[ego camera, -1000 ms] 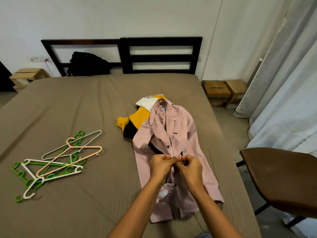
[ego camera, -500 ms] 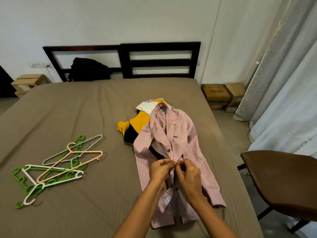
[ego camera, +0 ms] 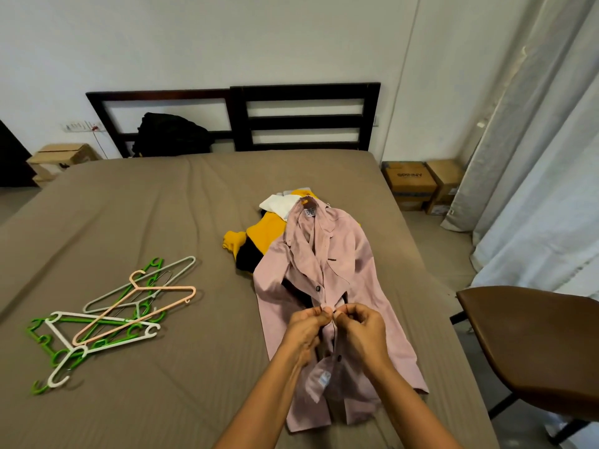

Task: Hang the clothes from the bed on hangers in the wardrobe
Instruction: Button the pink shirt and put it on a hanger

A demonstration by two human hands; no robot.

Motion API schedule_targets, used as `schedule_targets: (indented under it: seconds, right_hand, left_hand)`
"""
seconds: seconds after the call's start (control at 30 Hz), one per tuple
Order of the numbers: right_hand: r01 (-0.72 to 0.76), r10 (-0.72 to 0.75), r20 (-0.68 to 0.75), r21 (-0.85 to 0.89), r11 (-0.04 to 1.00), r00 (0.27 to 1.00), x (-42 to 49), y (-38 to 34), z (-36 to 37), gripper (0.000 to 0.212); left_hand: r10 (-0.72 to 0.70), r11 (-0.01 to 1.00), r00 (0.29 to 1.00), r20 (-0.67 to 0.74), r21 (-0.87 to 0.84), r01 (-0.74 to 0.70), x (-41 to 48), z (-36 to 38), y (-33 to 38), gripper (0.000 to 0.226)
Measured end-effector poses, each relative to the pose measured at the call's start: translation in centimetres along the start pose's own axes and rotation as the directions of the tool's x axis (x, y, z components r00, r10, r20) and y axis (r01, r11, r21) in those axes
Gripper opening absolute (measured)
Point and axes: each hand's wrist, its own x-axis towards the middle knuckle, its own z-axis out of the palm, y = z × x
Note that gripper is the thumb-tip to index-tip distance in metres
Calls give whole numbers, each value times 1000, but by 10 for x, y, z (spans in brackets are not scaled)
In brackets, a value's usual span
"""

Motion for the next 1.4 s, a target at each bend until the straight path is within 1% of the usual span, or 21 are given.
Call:
schedule_targets:
  seconds: [0.1, 0.13, 0.2, 0.27, 0.3, 0.4, 0.5, 0.57, 0.63, 0.7, 0.77, 0.83, 0.9, 0.93, 0.97, 1.03, 1.07, 1.13, 1.2, 1.3, 1.4]
  right_hand:
    - [-261, 249, 88, 184, 947, 965, 1, -7, 0, 15]
    - [-264, 254, 77, 173, 949, 964, 1, -7, 0, 16]
    - [-54, 52, -32, -52, 997, 998, -1, -2, 2, 17]
    - [198, -238, -69, -362, 911, 969, -6, 7, 6, 13]
    - [266, -329, -71, -447, 854, 942, -7, 11, 9, 11]
    - [335, -422, -115, -439, 834, 899, -7, 14, 10, 10]
    - [220, -257, -172, -208, 953, 951, -10, 9, 11, 16]
    - [19, -20, -187, -7, 1000, 982, -7, 5, 13, 20]
    - [-232, 263, -103, 239, 943, 959, 0, 1, 12, 18]
    - [-500, 488, 130, 357, 789, 863, 9, -2, 5, 12]
    - [-684, 588, 359, 265, 680, 724, 19, -2, -4, 13]
    - [-763, 626, 490, 140, 631, 607, 28, -2, -14, 3]
    - [-779, 642, 539, 41, 626, 545, 34, -2, -20, 5]
    - [-756, 642, 519, 13, 654, 564, 34, -3, -21, 13]
    - [-691, 615, 446, 12, 723, 651, 36, -3, -18, 18]
    - [-448, 424, 235, 55, 893, 875, 39, 0, -9, 10]
    - [-327, 318, 156, 34, 944, 935, 38, -2, -4, 14]
    - [-187, 197, 112, -89, 978, 974, 36, -2, 2, 31]
    - [-128, 142, 100, -133, 983, 985, 35, -1, 3, 27]
    - [-104, 108, 99, -46, 994, 989, 30, 0, 1, 15]
    - [-115, 108, 125, 51, 992, 986, 24, -1, -1, 9]
  left_hand:
    - [10, 1000, 1000, 23, 15, -10, 1, -3, -5, 17]
    - [7, 1000, 1000, 14, 16, -7, 2, -3, -7, 18]
    - [-12, 1000, 1000, -28, -3, 12, 3, 0, -8, 18]
    - [-54, 996, 997, -64, -70, 49, 2, 6, -6, 18]
    - [-75, 993, 994, -79, -98, 67, 2, 9, -5, 18]
    - [-110, 988, 990, -87, -119, 100, 2, 15, -2, 18]
    - [-131, 976, 991, -17, -179, 126, 4, 13, -5, 19]
    - [-115, 967, 993, 30, -226, 119, 5, 12, -7, 19]
    - [-66, 971, 995, 70, -226, 80, 6, 8, -9, 21]
    - [-16, 988, 994, 112, -152, 33, 9, 1, -11, 19]
    - [28, 998, 986, 163, -57, -19, 11, -8, -13, 14]
    - [74, 997, 972, 225, 3, -77, 12, -17, -13, 10]
    - [111, 989, 956, 271, 61, -133, 10, -24, -14, 7]
    - [126, 981, 953, 276, 108, -161, 10, -26, -15, 5]
    - [142, 968, 952, 272, 161, -190, 9, -27, -16, 2]
    - [183, 942, 944, 276, 224, -248, 8, -29, -19, 3]
    - [198, 933, 937, 287, 236, -270, 7, -28, -19, 5]
    - [201, 918, 934, 295, 276, -285, 5, -26, -20, 11]
    - [170, 921, 949, 264, 301, -249, 7, -24, -23, 16]
    - [49, 988, 991, 126, 137, -66, 14, -20, -20, 22]
    - [17, 999, 1000, 20, 27, -18, 22, -14, -8, 19]
